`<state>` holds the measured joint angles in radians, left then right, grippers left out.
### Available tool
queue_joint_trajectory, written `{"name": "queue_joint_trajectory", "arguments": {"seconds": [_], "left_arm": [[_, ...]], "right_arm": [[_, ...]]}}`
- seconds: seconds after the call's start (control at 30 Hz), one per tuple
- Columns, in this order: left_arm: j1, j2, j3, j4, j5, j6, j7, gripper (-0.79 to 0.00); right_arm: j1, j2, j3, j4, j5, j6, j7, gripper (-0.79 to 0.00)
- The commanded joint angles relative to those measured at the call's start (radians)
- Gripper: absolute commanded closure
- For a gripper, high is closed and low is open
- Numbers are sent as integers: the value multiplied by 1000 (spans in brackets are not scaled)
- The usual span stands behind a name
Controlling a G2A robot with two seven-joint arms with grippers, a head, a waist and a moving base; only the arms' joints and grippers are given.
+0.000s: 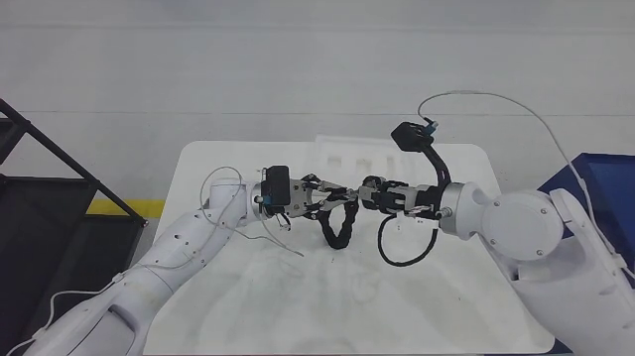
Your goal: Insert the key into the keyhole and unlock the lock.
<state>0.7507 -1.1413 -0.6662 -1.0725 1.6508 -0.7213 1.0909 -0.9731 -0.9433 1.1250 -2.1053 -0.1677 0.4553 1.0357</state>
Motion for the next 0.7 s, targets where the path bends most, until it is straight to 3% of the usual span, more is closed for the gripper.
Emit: {"name": "queue_joint_trajectory", "arguments": {"seconds": [0.0,0.67], "left_arm": [[1,-1,-2,-1,2,-1,0,0],[9,-3,-16,-8,13,-12,-4,0]], "right_arm": [[1,0,-2,2,-2,-1,0,0],[5,-2,-19,16,-26,-4,-10,0]]}}
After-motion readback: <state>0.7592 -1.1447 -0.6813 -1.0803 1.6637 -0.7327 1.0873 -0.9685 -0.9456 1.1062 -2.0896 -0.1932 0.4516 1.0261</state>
